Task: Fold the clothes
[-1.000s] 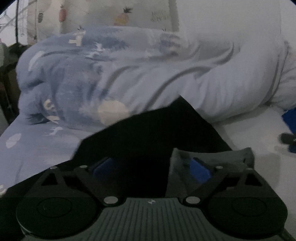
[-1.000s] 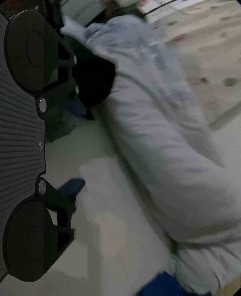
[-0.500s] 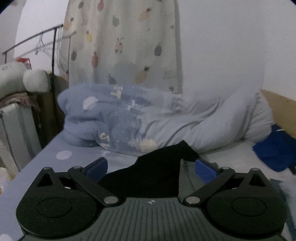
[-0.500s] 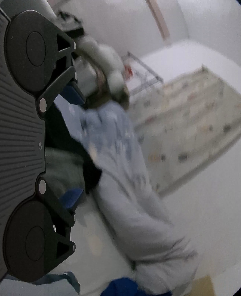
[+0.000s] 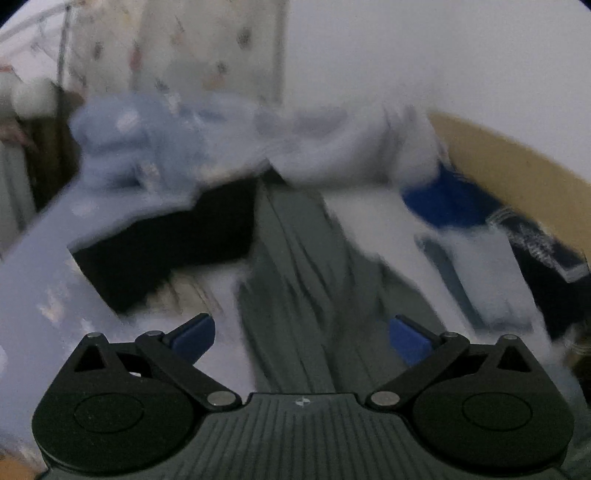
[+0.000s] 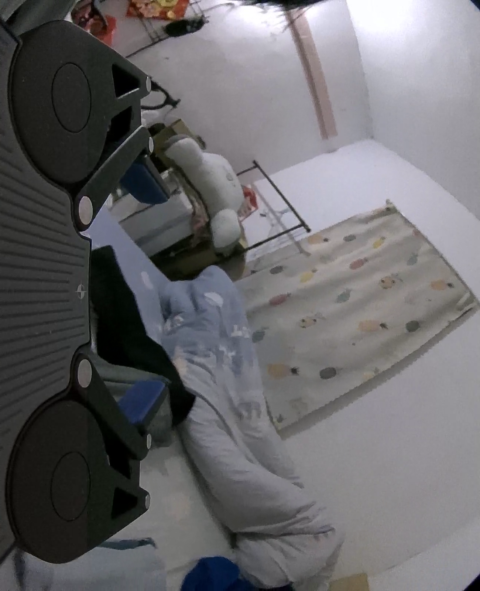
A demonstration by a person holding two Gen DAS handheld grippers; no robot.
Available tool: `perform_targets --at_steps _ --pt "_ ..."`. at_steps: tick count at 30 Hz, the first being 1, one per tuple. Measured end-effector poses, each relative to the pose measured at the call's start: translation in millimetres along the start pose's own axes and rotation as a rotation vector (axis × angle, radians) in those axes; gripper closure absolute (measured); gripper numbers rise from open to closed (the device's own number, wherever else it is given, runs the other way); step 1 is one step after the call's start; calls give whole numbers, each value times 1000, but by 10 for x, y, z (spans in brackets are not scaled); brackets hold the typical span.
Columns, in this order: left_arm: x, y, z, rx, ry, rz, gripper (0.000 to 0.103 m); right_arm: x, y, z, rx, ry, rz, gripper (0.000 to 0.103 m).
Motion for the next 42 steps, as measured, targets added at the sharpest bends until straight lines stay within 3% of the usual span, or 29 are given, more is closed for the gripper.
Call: perform_targets --at_steps 5,8,9,12,16,23,24,27,28,30,35,42 --pt "643 380 651 -2 -178 40 0 35 -115 316 -3 -43 18 1" --pt "953 489 862 10 -247 50 13 25 -68 367 14 -57 20 1" --pt "1044 530 919 16 -268 45 22 22 -52 384 20 -62 21 1" --pt "1247 578 1003 -3 -313 43 26 24 -21 444 36 -76 24 1" --pt "1421 630 1068 -2 -361 52 43 76 -71 562 40 -72 40 1" --pt "1607 562 1161 -38 -414 21 52 48 26 593 64 -65 60 1" --pt "1612 550 1200 -46 -420 23 56 67 24 621 67 -64 61 1" --pt "1638 531 1265 -71 -440 28 82 110 52 667 80 -65 67 1" --pt "1646 531 1273 -75 -443 29 89 122 70 682 86 -68 68 1" --pt "1637 541 1270 -87 -439 32 92 148 105 716 96 -74 72 1" --pt "1414 461 1203 -171 -377 45 93 220 147 801 92 -98 84 1" --pt "684 -181 697 -318 -185 43 93 520 110 977 77 -170 92 1"
Point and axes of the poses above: each gripper's, at about its wrist camera, not at the fingertips, and x roughly the way its jaws point, y to its right, z to its underside, the point moved 5 cm from there along x, roughly the way its jaws point, and after that the axes turned 2 degrees about x, right-handed, at the moved point
